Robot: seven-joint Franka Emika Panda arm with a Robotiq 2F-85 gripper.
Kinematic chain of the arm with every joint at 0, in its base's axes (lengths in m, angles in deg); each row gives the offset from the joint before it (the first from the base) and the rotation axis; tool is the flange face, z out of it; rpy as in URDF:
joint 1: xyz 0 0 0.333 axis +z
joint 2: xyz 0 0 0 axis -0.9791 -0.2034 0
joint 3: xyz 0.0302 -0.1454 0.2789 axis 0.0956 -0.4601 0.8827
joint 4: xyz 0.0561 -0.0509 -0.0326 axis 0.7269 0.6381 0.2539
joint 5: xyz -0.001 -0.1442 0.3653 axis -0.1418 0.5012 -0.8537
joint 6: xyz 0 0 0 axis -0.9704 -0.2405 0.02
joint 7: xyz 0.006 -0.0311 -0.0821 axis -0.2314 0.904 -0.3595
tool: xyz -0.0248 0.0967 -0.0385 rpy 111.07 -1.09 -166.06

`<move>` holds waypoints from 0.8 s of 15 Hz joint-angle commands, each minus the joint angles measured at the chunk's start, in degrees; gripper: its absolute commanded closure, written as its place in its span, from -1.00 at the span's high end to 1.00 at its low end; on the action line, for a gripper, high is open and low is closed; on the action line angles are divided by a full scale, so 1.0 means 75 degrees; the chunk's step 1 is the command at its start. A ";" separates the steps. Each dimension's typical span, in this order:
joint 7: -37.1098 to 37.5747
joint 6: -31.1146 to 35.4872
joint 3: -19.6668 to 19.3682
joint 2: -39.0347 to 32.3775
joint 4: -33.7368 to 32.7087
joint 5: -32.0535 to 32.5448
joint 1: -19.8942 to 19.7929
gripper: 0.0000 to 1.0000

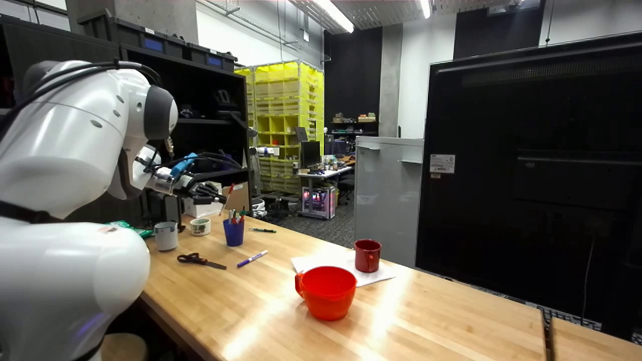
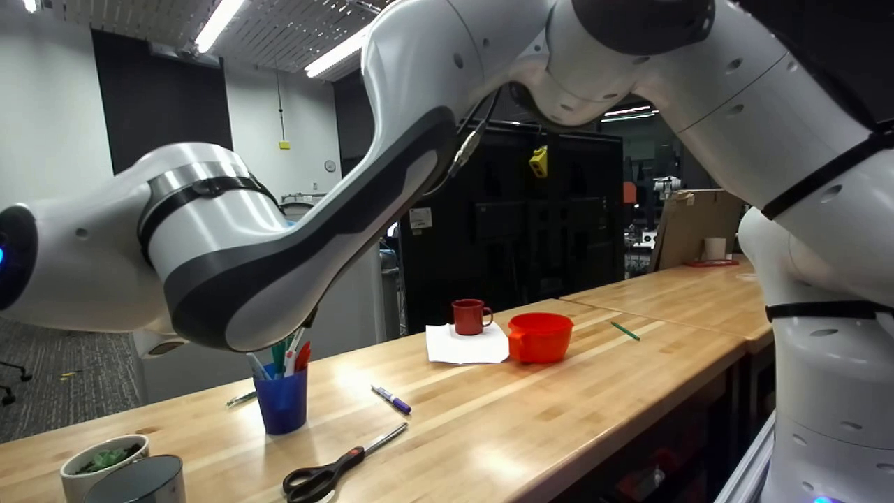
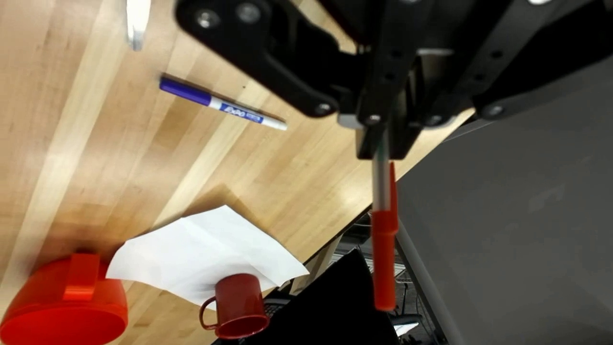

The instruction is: Move the pen and place it in the cup

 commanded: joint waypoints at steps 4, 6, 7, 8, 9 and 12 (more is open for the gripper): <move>0.0079 0.0424 -0.0004 -0.0232 -0.0192 -0.0200 0.0009 -0.95; 0.0162 0.0602 -0.0021 -0.0274 -0.0210 -0.0188 0.0001 -0.95; 0.0200 0.0679 -0.0034 -0.0291 -0.0216 -0.0182 -0.0002 -0.95; 0.0275 0.0760 -0.0050 -0.0316 -0.0235 -0.0183 -0.0011 -0.95; 0.0316 0.0828 -0.0069 -0.0333 -0.0255 -0.0190 -0.0025 -0.95; 0.0390 0.0933 -0.0157 -0.0355 -0.0312 -0.0169 -0.0097 -0.95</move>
